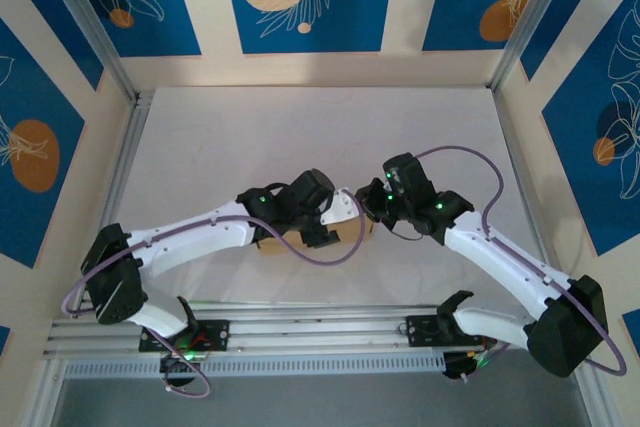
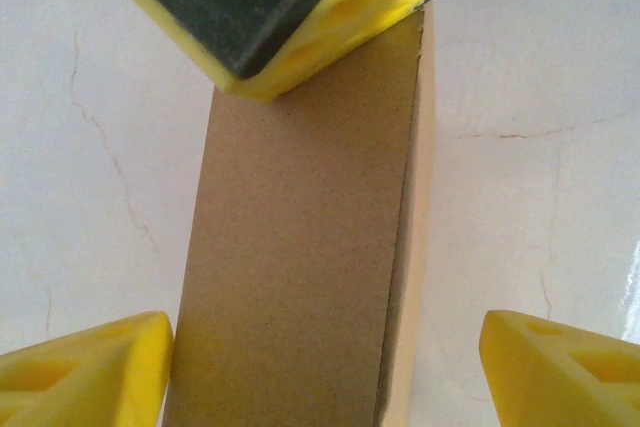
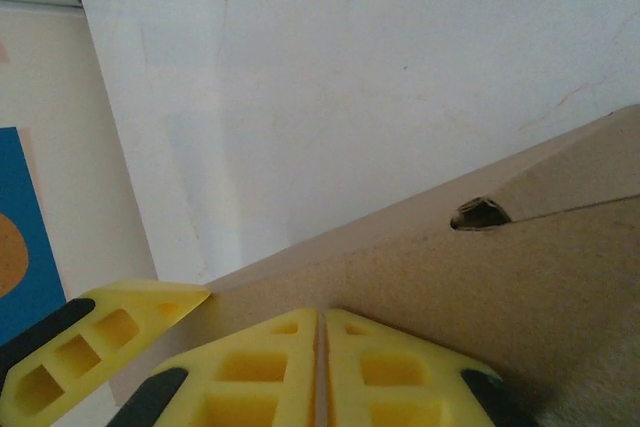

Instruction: Fold the paper box

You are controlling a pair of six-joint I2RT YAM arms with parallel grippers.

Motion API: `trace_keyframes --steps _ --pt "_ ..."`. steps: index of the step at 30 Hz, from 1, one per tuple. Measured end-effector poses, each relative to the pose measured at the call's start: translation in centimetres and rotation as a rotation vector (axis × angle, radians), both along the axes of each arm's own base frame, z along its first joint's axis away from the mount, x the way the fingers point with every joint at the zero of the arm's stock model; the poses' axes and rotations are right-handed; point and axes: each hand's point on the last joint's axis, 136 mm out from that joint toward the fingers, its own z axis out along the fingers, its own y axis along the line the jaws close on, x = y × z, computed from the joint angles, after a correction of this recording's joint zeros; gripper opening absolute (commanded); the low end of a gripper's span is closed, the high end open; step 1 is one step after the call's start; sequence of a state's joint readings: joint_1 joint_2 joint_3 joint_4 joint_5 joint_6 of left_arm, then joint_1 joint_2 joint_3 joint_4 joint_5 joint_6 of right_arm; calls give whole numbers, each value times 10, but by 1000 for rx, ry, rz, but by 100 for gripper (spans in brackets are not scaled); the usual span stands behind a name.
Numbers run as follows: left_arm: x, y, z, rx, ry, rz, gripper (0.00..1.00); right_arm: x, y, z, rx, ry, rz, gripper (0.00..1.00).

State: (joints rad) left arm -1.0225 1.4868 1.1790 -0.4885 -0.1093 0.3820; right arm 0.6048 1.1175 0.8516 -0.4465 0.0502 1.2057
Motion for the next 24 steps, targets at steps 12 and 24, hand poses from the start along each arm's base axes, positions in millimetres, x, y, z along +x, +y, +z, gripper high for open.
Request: trace_keyframes --steps 12,24 --pt "11 24 79 -363 108 173 44 3 4 0 -5 4 8 13" --pt "1 60 40 -562 511 493 0 4 5 -1 -8 1 12 13"
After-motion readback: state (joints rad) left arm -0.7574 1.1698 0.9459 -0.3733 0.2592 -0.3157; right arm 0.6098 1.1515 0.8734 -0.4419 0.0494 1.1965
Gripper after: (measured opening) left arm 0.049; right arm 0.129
